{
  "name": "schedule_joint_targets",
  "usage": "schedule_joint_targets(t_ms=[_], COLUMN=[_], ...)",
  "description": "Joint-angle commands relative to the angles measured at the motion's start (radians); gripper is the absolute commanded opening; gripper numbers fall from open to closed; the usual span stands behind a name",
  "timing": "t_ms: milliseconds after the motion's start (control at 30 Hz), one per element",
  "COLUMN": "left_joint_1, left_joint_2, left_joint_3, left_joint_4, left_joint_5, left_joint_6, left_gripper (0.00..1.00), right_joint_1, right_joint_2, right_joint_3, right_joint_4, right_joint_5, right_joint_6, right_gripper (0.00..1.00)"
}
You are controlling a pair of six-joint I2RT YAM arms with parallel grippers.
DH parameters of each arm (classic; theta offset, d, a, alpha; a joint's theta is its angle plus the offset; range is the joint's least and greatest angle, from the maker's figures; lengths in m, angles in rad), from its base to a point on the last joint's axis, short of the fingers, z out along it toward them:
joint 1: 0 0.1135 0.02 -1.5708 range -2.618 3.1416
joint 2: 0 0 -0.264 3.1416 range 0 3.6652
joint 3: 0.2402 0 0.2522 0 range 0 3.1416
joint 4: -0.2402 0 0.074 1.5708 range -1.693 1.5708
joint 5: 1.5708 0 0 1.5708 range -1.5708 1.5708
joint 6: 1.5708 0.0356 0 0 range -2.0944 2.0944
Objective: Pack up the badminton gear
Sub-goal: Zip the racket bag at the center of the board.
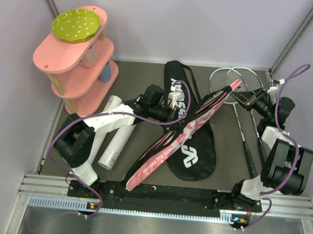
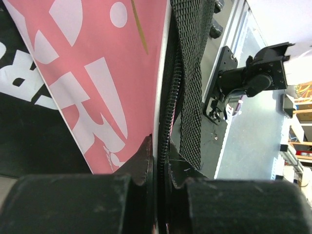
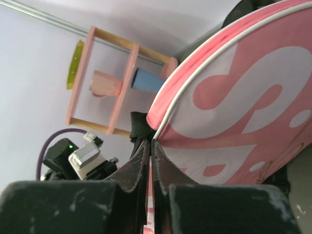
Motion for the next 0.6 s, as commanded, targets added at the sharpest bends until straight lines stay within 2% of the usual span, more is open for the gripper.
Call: schedule_joint_targets(t_ms=[0, 67, 167, 200, 267, 300, 400, 500, 567], left_joint_1=[-0.014, -0.014, -0.014, -0.016, -0.016, -0.019, -0.025, -0.028, -0.029], left_joint_2=[-0.032, -0.026, -0.017, -0.014, -0.006, -0.004, -0.009, -0.011, -0.009], left_joint_3=[0.077, 0.094, 0.116, 0.122, 0.139, 0.153, 0.173, 0.174, 0.177], left_joint_4=[-0.026, -0.026, -0.033, -0.035, -0.040, -0.058, -0.101, -0.113, -0.124], left_joint_5=[-0.021, -0.036, -0.052, -0.047, -0.050, -0.055, -0.088, -0.093, -0.101], left_joint_6=[0.013, 0.007, -0.002, -0.007, -0.007, 0.004, 0.035, 0.045, 0.053], left_gripper=[0.00, 0.00, 0.00, 0.00, 0.00, 0.00, 0.00, 0.00, 0.00], right_joint_1=[0.053, 0.085, 0.158, 0.231, 0.298, 0.383, 0.528, 0.640, 0.759], right_joint_2=[-0.155, -0.215, -0.317, -0.339, -0.376, -0.379, -0.405, -0.396, -0.382], right_joint_3=[0.098, 0.108, 0.155, 0.181, 0.200, 0.233, 0.277, 0.330, 0.349], right_joint_4=[-0.477, -0.570, -0.875, -0.976, -1.064, -1.168, -1.262, -1.373, -1.433], right_joint_5=[0.067, 0.115, 0.294, 0.401, 0.500, 0.607, 0.793, 0.934, 0.995], right_joint_6=[-0.389, -0.459, -0.690, -0.779, -0.837, -0.908, -0.999, -1.042, -1.063], right_gripper=[0.00, 0.00, 0.00, 0.00, 0.00, 0.00, 0.00, 0.00, 0.00])
